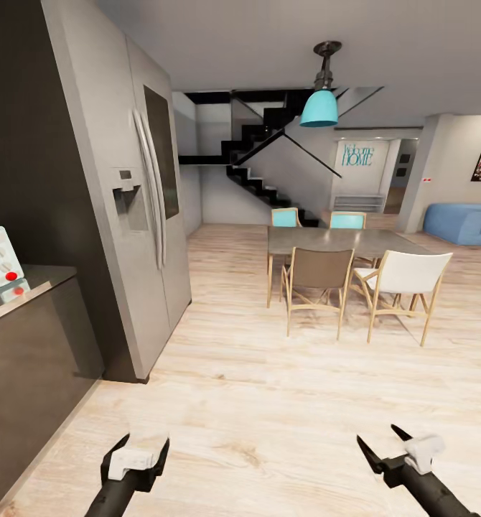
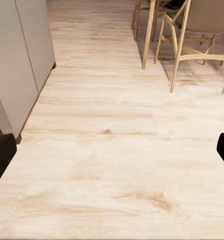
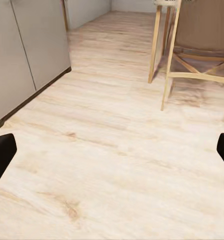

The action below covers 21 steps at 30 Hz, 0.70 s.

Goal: Put the three can of soda from the living room inside the tash can in the kitchen.

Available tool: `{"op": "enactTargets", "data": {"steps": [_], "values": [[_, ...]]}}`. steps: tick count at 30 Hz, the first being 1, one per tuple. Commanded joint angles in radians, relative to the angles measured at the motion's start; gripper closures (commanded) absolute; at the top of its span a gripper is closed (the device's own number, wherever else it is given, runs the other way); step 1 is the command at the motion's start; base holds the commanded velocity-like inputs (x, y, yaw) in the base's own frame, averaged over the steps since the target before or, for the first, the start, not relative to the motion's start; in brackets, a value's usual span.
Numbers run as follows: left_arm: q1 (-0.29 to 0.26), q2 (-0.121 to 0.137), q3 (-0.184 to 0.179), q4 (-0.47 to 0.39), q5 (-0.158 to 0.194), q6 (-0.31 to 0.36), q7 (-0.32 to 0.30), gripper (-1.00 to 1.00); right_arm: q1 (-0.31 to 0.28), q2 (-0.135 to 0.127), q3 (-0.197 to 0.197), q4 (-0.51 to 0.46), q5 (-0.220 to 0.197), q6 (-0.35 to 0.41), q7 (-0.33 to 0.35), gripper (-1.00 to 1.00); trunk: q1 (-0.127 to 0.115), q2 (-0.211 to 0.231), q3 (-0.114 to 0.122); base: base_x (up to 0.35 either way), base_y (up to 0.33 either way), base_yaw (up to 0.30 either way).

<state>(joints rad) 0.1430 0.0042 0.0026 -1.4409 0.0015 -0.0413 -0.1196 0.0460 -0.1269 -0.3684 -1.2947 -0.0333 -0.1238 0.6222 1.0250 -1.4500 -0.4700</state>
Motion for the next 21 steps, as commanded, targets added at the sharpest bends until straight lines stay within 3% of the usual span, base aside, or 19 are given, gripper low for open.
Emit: {"op": "enactTargets", "data": {"steps": [1, 2, 4, 10, 18, 21], "values": [[0.012, 0.001, 0.001, 0.054, -0.003, -0.037, -0.013, -1.0, -0.002, -0.006, -0.081, 0.022, -0.012, -0.073, 0.1, -1.0, 0.0, 0.0, 0.0, 0.0, 0.0, 0.0], [0.016, 0.001, 0.002, 0.101, -0.001, -0.054, -0.017, -1.0, -0.004, -0.008, -0.118, 0.053, -0.017, -0.089, 0.133, -1.0, 0.0, 0.0, 0.0, 0.0, 0.0, 0.0], [0.017, 0.001, 0.002, 0.139, -0.004, -0.064, -0.02, -1.0, -0.005, -0.009, -0.141, 0.085, -0.018, -0.099, 0.149, -1.0, 0.0, 0.0, 0.0, 0.0, 0.0, 0.0], [0.017, 0.002, 0.003, 0.219, 0.001, -0.082, -0.024, -1.0, -0.007, 0.014, -0.16, 0.136, -0.016, -0.114, 0.129, -1.0, 0.0, 0.0, 0.0, 0.0, 0.0, 0.0], [0.017, 0.002, 0.003, 0.248, 0.001, -0.087, -0.025, -1.0, -0.008, 0.029, -0.108, 0.227, 0.006, -0.119, 0.076, -1.0, 0.0, 0.0, 0.0, 0.0, 0.0, 0.0], [0.015, 0.002, 0.003, 0.268, 0.001, -0.087, -0.025, -1.0, -0.009, 0.032, -0.026, 0.27, 0.038, -0.122, -0.054, -1.0, 0.0, 0.0, 0.0, 0.0, 0.0, 0.0]]}}
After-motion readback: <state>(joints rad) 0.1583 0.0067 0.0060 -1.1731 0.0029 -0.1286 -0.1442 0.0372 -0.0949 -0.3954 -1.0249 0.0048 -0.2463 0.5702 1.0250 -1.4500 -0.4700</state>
